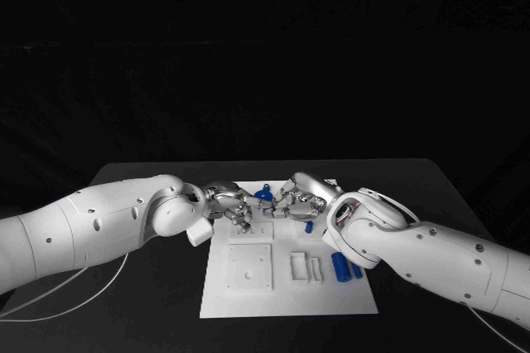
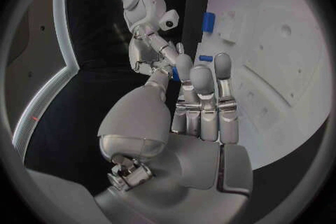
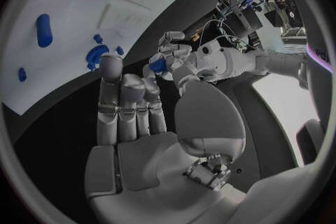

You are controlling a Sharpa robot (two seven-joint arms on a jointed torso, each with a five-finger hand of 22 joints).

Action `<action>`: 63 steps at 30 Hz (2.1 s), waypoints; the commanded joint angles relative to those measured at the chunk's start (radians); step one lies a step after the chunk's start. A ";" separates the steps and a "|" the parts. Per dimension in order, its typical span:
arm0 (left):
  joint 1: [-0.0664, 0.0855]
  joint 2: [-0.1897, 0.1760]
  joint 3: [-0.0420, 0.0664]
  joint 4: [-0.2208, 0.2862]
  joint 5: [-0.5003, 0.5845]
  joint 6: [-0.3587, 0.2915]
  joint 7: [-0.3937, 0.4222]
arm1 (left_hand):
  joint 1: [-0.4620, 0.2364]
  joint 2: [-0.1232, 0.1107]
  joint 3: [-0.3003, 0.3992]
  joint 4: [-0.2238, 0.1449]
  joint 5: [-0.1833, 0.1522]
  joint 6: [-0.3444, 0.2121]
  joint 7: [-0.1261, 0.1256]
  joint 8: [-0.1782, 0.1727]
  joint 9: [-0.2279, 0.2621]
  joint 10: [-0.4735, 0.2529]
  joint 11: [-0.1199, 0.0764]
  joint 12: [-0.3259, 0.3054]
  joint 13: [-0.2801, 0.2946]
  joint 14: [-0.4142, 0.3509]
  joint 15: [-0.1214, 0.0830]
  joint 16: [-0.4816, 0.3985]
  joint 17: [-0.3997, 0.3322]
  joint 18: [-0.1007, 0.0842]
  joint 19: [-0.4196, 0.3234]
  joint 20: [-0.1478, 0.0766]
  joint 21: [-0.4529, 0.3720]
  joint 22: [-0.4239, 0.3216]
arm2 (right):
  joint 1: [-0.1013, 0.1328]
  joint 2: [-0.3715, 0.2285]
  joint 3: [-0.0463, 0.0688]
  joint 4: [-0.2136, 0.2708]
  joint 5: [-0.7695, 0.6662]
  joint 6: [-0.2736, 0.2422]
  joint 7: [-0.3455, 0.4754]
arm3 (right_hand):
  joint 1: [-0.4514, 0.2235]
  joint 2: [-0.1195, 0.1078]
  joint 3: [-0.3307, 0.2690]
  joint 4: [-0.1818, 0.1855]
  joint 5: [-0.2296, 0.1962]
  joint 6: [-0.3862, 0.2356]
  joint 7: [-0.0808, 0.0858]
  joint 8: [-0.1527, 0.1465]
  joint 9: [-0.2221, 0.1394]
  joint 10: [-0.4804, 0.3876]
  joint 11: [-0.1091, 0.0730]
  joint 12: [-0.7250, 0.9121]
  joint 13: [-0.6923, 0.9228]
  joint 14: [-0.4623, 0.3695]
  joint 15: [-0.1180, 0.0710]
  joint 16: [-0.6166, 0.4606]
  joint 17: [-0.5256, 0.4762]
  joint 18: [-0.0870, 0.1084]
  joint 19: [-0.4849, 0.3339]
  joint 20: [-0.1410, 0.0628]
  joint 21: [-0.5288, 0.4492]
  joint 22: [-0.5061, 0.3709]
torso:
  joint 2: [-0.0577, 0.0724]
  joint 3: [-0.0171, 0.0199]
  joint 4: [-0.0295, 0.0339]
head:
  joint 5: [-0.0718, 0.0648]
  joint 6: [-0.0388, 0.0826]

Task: Assemble the parts on the task board

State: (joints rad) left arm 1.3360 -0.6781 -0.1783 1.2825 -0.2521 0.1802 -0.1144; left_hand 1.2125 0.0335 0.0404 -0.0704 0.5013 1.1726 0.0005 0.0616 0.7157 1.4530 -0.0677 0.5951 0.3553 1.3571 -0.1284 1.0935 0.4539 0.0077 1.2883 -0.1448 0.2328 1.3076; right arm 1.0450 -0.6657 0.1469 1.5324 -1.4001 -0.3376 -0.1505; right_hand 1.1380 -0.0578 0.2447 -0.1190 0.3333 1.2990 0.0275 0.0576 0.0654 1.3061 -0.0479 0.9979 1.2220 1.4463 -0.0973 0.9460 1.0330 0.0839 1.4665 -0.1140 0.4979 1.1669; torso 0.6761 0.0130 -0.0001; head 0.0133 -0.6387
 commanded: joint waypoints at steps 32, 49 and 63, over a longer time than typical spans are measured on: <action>0.002 0.004 0.002 0.002 0.018 -0.056 0.008 | -0.101 0.071 0.197 -0.188 0.079 0.016 0.000 0.005 0.208 0.056 -0.011 0.023 -0.014 0.009 -0.002 0.012 -0.005 -0.005 -0.008 -0.003 0.054 0.020 | -0.002 -0.015 -0.001 -0.020 0.017 -0.022 -0.036 | 0.057 -0.024 -0.160 0.072 0.026 -0.079 0.023 0.005 -0.001 -0.077 0.017 -0.082 -0.092 -0.002 0.006 -0.041 -0.007 0.018 0.038 0.004 -0.077 -0.021 | -0.001 0.0011 0.0003 | -0.002 0.002; 0.002 0.004 0.002 0.000 -0.036 -0.070 -0.009 | -0.098 0.067 0.195 -0.194 0.083 0.020 -0.001 0.005 0.201 0.057 -0.013 0.023 -0.015 0.010 -0.003 0.013 -0.005 -0.003 -0.008 -0.003 0.059 0.020 | -0.002 -0.031 -0.002 -0.022 0.028 -0.038 -0.034 | 0.070 -0.028 -0.172 0.077 0.031 -0.084 0.026 0.005 -0.001 -0.083 0.018 -0.081 -0.107 -0.002 0.007 -0.048 -0.008 0.020 0.038 0.006 -0.080 -0.016 | 0.000 -0.0003 0.0010 | -0.002 0.003; 0.004 0.002 0.003 0.013 -0.297 -0.153 -0.189 | -0.093 0.056 0.192 -0.195 0.093 0.035 -0.004 0.005 0.174 0.059 -0.018 0.033 -0.021 0.027 -0.008 0.006 -0.009 -0.005 0.002 -0.010 0.067 0.018 | 0.002 -0.115 0.072 -0.080 0.224 -0.105 0.023 | 0.074 -0.028 -0.170 0.079 0.076 -0.088 0.027 0.005 0.000 -0.087 0.018 -0.085 -0.116 -0.001 0.007 -0.058 -0.014 0.021 0.038 0.006 -0.091 -0.019 | -0.002 0.0015 -0.0026 | 0.006 0.006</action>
State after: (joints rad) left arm 1.3382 -0.6788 -0.1768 1.2915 -0.4419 0.0743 -0.2172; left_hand 1.1095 0.0928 0.0463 -0.0746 0.5885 1.1834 0.0113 0.0606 0.8903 1.4553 -0.0697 0.6242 0.3360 1.3762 -0.1359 1.1029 0.4460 0.0076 1.2868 -0.1508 0.2958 1.3078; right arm 1.0456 -0.7771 0.2154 1.4622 -1.2600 -0.4039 -0.1670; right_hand 1.2035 -0.0842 0.0760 -0.0413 0.4040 1.2171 0.0520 0.0667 0.0658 1.2255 -0.0285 0.9174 1.1065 1.4463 -0.0972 0.8916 1.0202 0.0939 1.4666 -0.1139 0.4138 1.1486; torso 0.6735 0.0131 -0.0024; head 0.0197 -0.6332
